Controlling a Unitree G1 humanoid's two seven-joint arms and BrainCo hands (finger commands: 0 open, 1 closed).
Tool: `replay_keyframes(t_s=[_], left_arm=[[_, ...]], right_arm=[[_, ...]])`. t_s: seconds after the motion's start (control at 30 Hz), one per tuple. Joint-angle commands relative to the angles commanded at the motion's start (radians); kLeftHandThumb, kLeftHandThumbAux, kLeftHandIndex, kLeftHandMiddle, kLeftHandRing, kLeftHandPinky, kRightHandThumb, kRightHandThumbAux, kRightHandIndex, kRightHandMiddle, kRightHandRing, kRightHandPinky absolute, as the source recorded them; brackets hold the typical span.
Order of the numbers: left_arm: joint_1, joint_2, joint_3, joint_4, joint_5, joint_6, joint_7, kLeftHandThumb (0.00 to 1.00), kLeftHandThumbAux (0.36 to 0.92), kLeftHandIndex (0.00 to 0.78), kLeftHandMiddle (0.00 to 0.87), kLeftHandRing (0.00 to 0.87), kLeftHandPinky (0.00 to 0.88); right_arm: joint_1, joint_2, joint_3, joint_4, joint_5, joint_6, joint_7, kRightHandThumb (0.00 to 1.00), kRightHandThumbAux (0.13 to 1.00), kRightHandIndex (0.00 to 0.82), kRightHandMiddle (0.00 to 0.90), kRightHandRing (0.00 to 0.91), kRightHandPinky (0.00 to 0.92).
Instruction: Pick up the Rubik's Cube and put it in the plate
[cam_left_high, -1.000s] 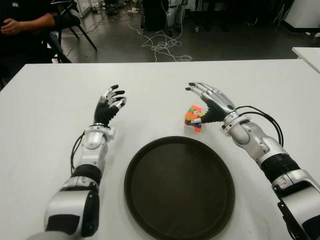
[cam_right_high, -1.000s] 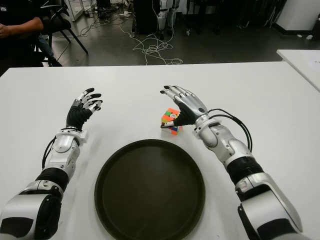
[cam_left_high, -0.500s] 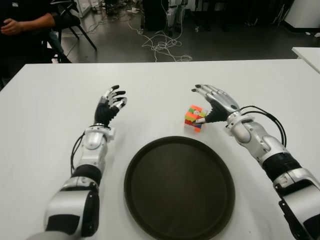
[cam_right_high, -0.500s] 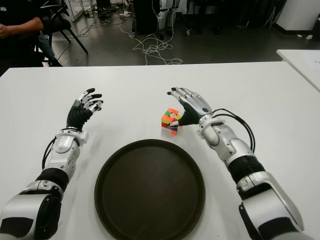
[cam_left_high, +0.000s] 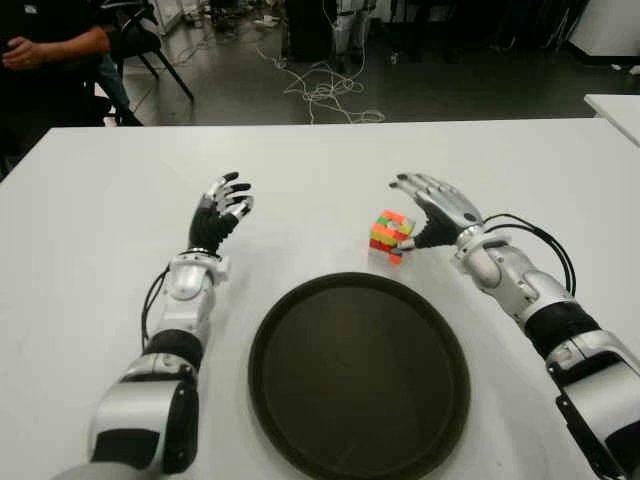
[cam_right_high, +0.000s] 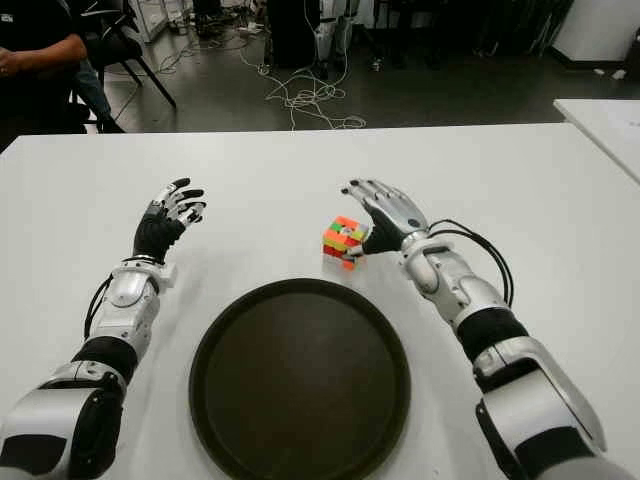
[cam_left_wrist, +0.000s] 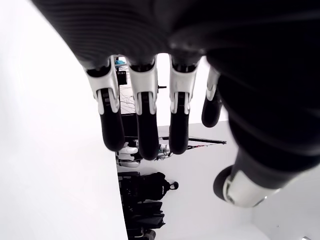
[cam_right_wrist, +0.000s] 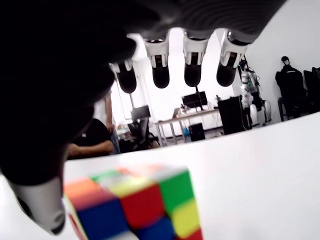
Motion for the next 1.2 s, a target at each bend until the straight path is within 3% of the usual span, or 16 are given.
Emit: replay_keyframes(t_s=[0.27,1.2], left_arm=[[0.0,-0.004,0.01,0.005,-0.016,-0.004,-0.02,0.287,0.685,0.174,0.273,0.273,0.286],[-0.01,-0.001,0.001,0.018,-0.001,0.009,0.0,0.268,0.68,0.171,0.267,0.267,0.265]], right_arm=[[-0.019,0.014,0.029,0.07,0.002,-0.013,-0.005,0.0,0.714,0.018,0.023,0.0,0.0],[-0.041,0.053,0.093,0.143,-0.02,-0.002,-0.057,0.0,0.706,0.041,0.046,0.012,0.0]])
